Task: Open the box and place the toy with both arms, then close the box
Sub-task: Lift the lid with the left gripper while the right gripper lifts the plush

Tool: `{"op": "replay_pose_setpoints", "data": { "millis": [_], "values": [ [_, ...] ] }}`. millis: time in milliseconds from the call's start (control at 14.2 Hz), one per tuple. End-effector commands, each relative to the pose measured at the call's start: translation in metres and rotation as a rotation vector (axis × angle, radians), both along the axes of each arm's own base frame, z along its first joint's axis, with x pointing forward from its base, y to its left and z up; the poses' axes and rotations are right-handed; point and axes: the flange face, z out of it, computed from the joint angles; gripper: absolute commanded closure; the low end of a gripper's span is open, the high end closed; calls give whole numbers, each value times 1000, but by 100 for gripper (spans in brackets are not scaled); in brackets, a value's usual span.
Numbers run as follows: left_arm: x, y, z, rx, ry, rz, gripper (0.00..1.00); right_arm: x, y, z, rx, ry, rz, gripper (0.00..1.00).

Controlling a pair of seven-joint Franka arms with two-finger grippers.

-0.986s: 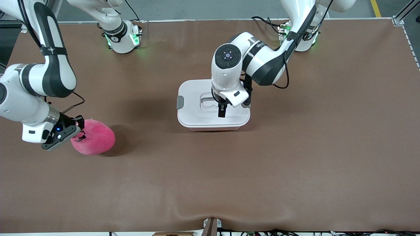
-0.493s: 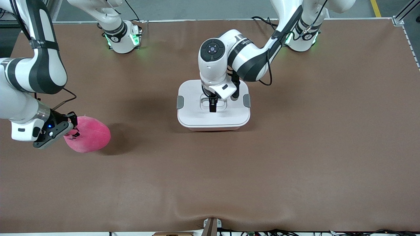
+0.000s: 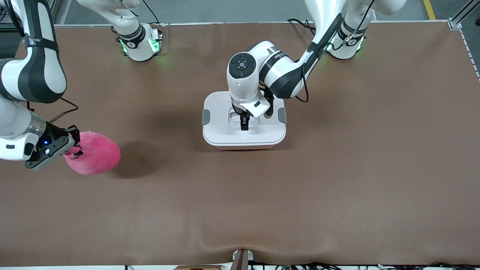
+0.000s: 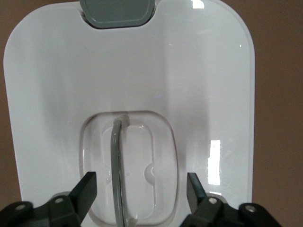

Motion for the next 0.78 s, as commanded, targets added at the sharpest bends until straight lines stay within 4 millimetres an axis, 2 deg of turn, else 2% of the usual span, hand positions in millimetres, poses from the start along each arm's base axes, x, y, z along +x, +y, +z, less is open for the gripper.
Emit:
{"op": "replay_pose_setpoints", "data": {
  "millis": [0,70,141,211,282,564,705],
  "values": [
    [-3,-1,0,5,-23,6,59,-4,5,29,-20,-13,27,100],
    [-3,-1,-1,6,-22,6,69,-4,7,31,-21,-15,31,100],
    [-4,-2,0,5,-23,5,87,-4,7,31,-21,-15,31,100],
    [-4,-1,0,5,-24,6,97,-4,7,30,-21,-12,31,100],
    [-4,-1,2,4,-25,15,100,-3,9,29,-21,-12,35,100],
    [-4,-2,10,-4,-33,42,100,-8,32,31,-19,16,98,100],
    [-5,-2,16,-7,-37,43,100,-8,50,31,-19,19,167,100]
  ]
}}
